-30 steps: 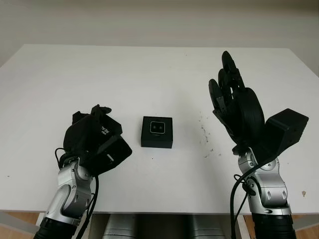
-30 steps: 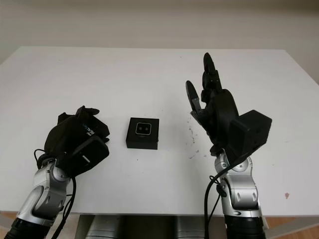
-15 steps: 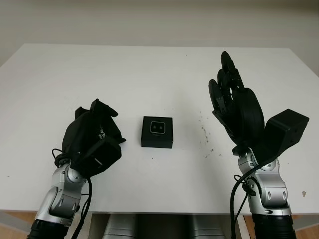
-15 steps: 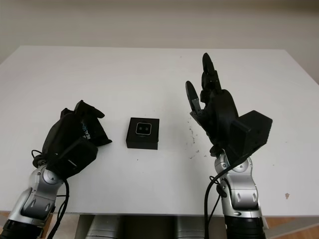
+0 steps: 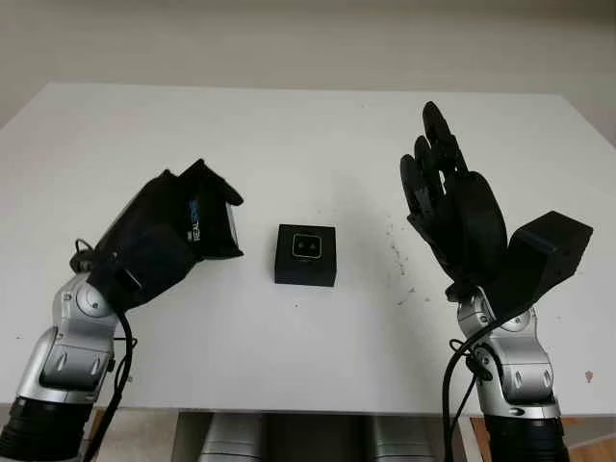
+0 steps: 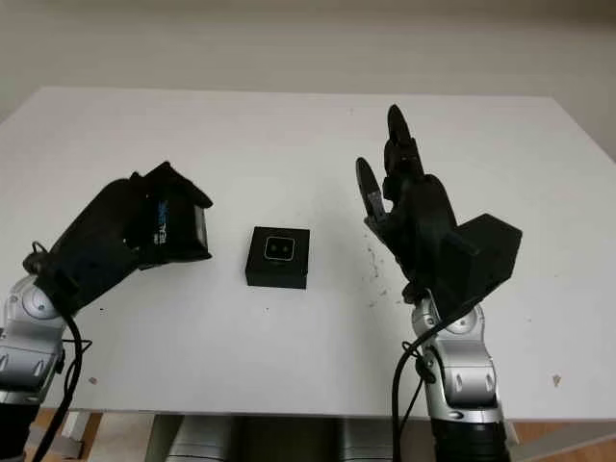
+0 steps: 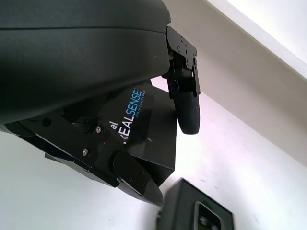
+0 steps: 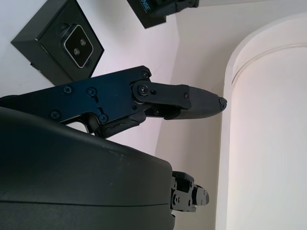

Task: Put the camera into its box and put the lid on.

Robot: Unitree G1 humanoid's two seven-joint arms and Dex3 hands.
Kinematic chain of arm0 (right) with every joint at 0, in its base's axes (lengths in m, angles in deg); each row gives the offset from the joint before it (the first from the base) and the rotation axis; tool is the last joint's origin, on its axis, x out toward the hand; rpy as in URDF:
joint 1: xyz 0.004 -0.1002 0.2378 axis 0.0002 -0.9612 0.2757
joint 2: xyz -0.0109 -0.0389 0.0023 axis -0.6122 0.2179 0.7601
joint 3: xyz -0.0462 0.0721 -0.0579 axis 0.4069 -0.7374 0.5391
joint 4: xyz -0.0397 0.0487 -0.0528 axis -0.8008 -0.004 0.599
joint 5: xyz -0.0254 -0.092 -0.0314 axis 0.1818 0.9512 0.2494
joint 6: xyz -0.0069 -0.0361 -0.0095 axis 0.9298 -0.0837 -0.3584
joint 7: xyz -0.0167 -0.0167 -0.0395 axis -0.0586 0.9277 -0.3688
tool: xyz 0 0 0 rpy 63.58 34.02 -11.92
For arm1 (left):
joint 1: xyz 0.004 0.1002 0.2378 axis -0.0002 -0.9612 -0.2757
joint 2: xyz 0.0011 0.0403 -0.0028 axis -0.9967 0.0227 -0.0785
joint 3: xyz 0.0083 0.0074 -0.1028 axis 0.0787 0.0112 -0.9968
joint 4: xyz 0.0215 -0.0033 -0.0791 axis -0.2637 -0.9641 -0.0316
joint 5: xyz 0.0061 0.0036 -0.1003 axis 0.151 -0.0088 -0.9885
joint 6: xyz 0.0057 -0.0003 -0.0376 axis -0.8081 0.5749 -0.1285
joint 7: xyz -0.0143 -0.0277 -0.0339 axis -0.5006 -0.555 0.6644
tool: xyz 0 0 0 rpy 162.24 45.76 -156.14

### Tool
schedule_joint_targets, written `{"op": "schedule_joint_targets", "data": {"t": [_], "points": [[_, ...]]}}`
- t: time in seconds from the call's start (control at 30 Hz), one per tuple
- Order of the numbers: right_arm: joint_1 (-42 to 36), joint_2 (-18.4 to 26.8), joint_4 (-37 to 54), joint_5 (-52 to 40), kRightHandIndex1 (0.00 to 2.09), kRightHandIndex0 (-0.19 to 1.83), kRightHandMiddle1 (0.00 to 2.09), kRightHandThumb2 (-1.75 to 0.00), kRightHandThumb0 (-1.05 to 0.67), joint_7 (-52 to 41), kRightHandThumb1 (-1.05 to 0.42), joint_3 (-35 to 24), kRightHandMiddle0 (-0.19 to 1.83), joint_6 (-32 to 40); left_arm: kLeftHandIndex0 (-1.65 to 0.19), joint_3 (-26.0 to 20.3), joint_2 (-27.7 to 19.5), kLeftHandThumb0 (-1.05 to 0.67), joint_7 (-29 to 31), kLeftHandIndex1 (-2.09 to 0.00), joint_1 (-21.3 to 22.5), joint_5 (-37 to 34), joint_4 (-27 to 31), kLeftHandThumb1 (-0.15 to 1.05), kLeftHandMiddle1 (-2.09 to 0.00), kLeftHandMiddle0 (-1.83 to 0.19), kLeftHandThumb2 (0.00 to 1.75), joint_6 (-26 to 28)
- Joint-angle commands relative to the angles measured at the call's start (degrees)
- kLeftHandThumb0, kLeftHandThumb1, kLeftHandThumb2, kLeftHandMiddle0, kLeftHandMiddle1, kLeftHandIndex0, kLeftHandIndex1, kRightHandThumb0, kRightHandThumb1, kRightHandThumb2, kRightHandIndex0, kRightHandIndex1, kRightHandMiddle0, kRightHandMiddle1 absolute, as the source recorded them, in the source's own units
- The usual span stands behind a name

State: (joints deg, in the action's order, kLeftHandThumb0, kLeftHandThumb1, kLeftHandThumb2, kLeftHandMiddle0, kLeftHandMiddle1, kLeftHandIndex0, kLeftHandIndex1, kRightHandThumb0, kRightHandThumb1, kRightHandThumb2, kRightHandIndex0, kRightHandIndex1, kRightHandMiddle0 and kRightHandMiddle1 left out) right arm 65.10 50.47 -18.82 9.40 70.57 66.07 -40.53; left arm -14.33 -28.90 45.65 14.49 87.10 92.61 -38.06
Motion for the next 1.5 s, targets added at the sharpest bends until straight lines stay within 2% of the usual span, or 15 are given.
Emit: {"op": "schedule_joint_targets", "data": {"t": [0.0,0.1,0.3,0.43,0.5,0.63,1.07,1.47], "points": [[0.6,0.2,0.5,-0.3,0.06,-0.14,0.05,-0.51,-0.61,-0.2,-1.05,-0.4,-0.1,0.1,-0.28,0.9,-0.9,-0.1,2.2,-1.43,2.9,-1.0,0.1,0.98,-1.36,-0.4,0.05,0.5],[0.7,0.1,0.6,-0.2,0.06,-0.14,0.05,-0.51,-0.61,-0.1,-1.05,-0.4,-0.1,0.5,-0.3,2.3,-0.8,-0.1,4.7,-1.44,5.4,-1.3,-0.7,0.97,-1.36,-0.42,0.05,0.9],[0.6,-0.5,0.7,-0.5,0.05,-0.15,0.04,-0.52,-0.61,0.3,-1.05,-0.4,-0.11,-0.1,-0.3,5.6,1.3,-0.09,5.3,-1.52,9.1,-1.2,-3.9,0.96,-1.37,-0.42,0.05,0.8],[0.2,-1.8,-0.6,-2.1,0.01,-0.19,0.01,-0.7,-0.65,-0.2,-1.05,-1.1,-0.18,-4.0,-0.31,7.4,2.7,-0.08,5.7,-1.55,10.6,-1.3,-6.2,0.94,-1.38,-0.45,0.04,1.6],[0.3,-1.8,-1.4,-2.5,0.0,-0.19,0.0,-0.78,-0.71,-0.6,-1.05,-1.3,-0.19,-5.6,-0.31,8.1,3.4,-0.08,6.0,-1.56,10.9,-1.5,-7.6,0.95,-1.45,-0.45,0.05,1.5],[0.8,-1.8,-1.9,-2.8,0.0,-0.19,0.0,-0.79,-0.77,-0.9,-1.05,-1.4,-0.19,-5.7,-0.31,9.3,4.8,-0.09,5.4,-1.56,10.9,-1.3,-9.9,0.94,-1.47,-0.44,0.05,0.6],[0.2,-1.9,-1.0,-0.4,0.0,-0.19,0.0,-0.79,-0.77,0.2,-1.05,0.1,-0.19,-5.7,-0.28,12.2,8.0,-0.06,4.4,-1.48,11.0,1.1,-12.0,0.95,-1.37,-0.37,0.05,2.7],[-0.4,-1.8,-0.7,0.6,0.0,-0.19,0.0,-0.79,-0.79,-0.3,-1.05,0.8,-0.19,-6.1,-0.25,12.9,11.2,-0.05,1.9,-1.57,11.2,1.6,-12.5,0.94,-1.5,-0.32,0.05,3.1]]}}
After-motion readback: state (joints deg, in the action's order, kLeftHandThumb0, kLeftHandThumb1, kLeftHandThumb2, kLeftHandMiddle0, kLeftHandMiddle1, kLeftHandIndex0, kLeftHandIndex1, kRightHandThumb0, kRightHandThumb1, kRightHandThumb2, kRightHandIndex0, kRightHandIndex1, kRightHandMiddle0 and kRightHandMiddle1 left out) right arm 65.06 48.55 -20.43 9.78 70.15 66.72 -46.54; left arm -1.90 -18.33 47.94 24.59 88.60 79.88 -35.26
